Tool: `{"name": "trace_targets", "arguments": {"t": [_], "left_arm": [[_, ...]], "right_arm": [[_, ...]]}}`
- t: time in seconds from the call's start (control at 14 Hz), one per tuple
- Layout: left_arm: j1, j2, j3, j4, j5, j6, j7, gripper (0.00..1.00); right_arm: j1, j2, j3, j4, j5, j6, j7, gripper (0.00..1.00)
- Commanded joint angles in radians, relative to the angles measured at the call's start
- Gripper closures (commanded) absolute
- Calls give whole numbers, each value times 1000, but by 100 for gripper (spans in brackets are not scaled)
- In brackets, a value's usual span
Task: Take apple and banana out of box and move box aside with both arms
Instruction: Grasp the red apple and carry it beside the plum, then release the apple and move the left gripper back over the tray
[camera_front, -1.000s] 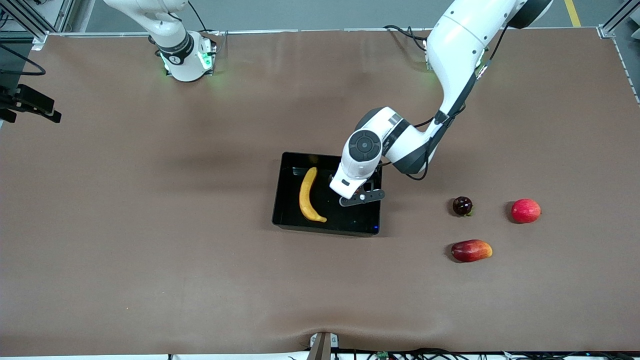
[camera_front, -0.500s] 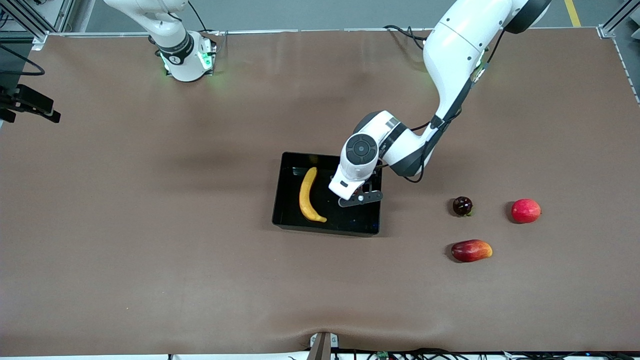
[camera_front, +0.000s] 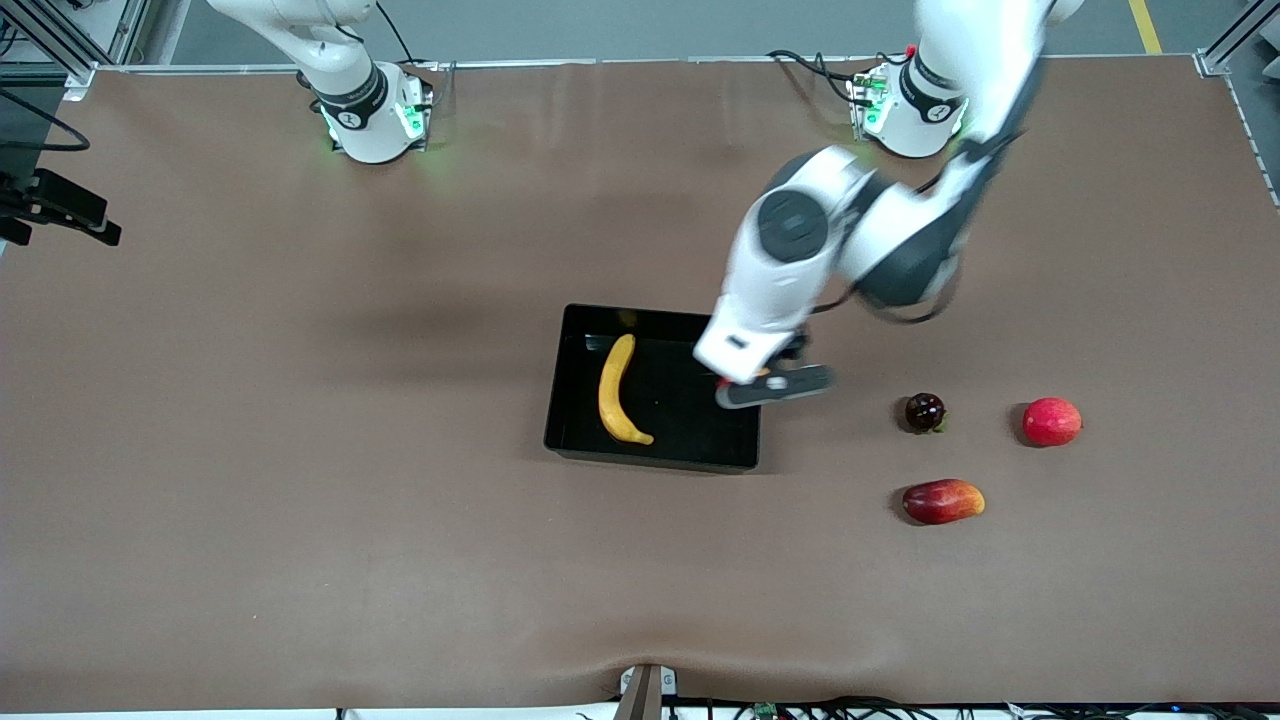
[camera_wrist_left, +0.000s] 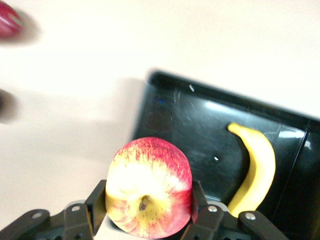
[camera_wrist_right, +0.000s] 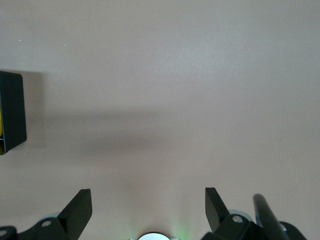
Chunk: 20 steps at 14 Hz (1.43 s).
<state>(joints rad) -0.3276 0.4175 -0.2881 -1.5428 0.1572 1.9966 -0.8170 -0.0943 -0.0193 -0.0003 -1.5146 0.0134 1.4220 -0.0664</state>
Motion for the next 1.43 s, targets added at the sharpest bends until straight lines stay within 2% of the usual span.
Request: {"name": "trace_targets", "arguments": {"t": [0.0, 0.36, 0.64, 0.79, 0.93, 1.07, 1.36], "left_arm": [[102, -62, -8, -39, -2, -22, 138, 100], [300, -48, -2, -52, -1, -28, 419, 100], [439, 36, 0, -65, 19, -4, 605, 100], [499, 73, 0, -91, 19, 54, 671, 100], [539, 110, 1, -129, 21, 138, 709, 100], [562, 139, 1, -161, 72, 201, 717, 100], [591, 202, 1, -166, 108, 223, 719, 100]], "right_arm": [[-21, -2, 13, 1, 2, -8, 2, 0], [-19, -2, 13, 1, 2, -8, 2, 0], [-19, -2, 13, 1, 2, -8, 2, 0], [-19, -2, 13, 1, 2, -8, 2, 0], [-19, -2, 13, 1, 2, -8, 2, 0], [-19, -2, 13, 1, 2, -8, 2, 0], [-19, -2, 13, 1, 2, -8, 2, 0]]}}
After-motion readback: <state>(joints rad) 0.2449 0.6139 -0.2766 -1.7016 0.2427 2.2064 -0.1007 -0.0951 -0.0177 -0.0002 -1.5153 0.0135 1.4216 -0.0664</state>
